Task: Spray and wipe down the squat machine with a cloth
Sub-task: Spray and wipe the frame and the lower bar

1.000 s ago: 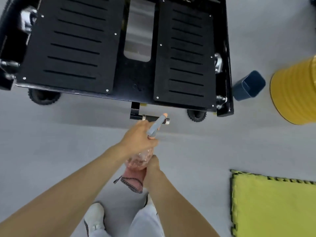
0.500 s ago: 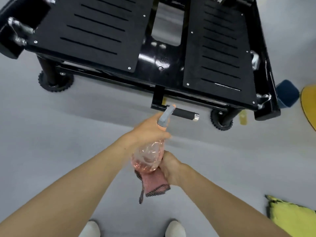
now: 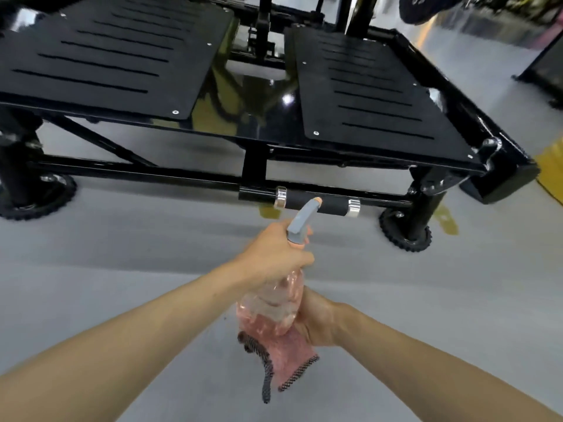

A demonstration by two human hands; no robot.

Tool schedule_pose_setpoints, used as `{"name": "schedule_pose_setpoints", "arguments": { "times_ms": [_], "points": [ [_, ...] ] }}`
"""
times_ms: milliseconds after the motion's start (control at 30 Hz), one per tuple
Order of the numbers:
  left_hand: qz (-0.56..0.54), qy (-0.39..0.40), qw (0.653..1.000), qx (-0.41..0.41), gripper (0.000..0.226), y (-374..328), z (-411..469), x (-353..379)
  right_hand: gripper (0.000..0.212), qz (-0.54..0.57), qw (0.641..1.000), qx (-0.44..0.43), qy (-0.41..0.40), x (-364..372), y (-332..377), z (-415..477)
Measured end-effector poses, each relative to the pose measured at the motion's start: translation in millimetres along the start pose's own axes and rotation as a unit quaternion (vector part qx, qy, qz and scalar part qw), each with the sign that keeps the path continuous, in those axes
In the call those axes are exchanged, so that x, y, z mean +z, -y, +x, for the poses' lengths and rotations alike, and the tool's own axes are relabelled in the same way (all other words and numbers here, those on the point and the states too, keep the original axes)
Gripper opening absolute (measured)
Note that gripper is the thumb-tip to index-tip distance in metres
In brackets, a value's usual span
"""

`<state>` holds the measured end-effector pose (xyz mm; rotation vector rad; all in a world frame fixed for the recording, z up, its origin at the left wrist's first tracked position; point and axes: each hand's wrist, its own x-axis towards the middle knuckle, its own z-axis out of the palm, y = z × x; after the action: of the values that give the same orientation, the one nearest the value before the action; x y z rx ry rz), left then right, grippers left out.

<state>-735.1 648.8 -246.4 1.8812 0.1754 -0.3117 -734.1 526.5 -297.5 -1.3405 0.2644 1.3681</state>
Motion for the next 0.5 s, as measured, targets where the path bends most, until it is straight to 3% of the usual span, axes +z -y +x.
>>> {"name": "schedule_pose_setpoints", "arguments": {
  "times_ms": [100,333,500],
  "points": [
    [0.035,-0.004,0.999,0.014,0.025,-1.0,4.9,10.6,0.045,-0.015,1.000,-0.019,-0.015,-6.9,-4.5,1.3],
    [0.162,-0.079,0.984,-0.017,0.028,-20.1,2.2,39.3,0.026,0.035,0.991,-0.042,-0.123,-5.4,-7.7,-6.7],
    [0.172,-0.110,0.978,-0.038,0.016,-32.7,-0.4,57.4,0.041,0.098,0.978,-0.073,-0.167,-17.6,-2.3,-22.5]
  ]
}}
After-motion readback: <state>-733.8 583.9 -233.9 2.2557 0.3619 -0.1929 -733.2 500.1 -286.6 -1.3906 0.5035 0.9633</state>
